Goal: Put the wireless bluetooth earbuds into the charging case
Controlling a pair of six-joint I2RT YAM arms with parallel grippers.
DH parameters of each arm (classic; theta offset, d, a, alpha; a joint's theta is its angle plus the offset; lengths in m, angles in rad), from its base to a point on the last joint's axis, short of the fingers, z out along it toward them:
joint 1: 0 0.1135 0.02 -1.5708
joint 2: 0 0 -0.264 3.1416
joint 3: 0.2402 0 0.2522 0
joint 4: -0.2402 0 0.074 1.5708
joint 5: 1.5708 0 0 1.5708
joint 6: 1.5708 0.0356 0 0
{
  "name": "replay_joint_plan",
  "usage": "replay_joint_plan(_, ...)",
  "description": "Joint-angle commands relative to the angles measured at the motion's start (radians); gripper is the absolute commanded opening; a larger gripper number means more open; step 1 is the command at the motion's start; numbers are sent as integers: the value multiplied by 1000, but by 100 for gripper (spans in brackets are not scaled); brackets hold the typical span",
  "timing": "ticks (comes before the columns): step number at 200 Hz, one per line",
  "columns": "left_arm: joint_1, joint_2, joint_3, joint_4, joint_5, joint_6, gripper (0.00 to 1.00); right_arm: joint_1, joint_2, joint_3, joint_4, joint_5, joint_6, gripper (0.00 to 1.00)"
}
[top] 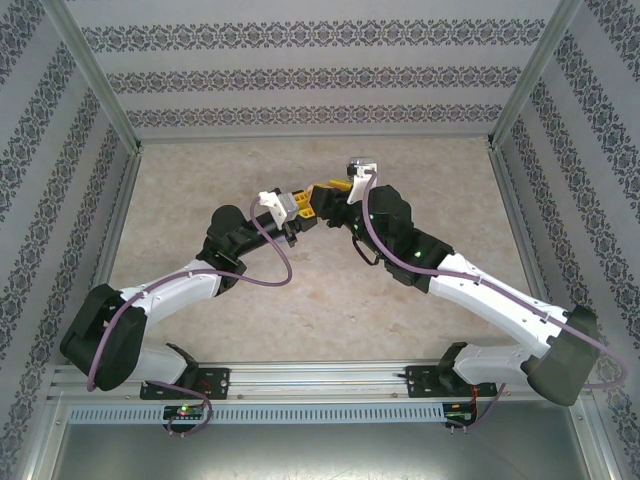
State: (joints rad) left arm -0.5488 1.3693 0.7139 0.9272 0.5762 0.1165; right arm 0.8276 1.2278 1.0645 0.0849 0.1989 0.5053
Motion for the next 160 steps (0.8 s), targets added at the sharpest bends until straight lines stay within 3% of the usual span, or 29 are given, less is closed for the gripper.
replay_joint_plan(1,-23,-34,24,85,51,18,0,9,19,29,-36,0,16,48)
replay_joint_plan(86,-25,-27,15,90,51,14,0,-20,24,92,-34,-51,56,68)
replay_joint_plan(160,-26,-17,13,98,44,12,0,-38,12,98,-24,-98,99,71)
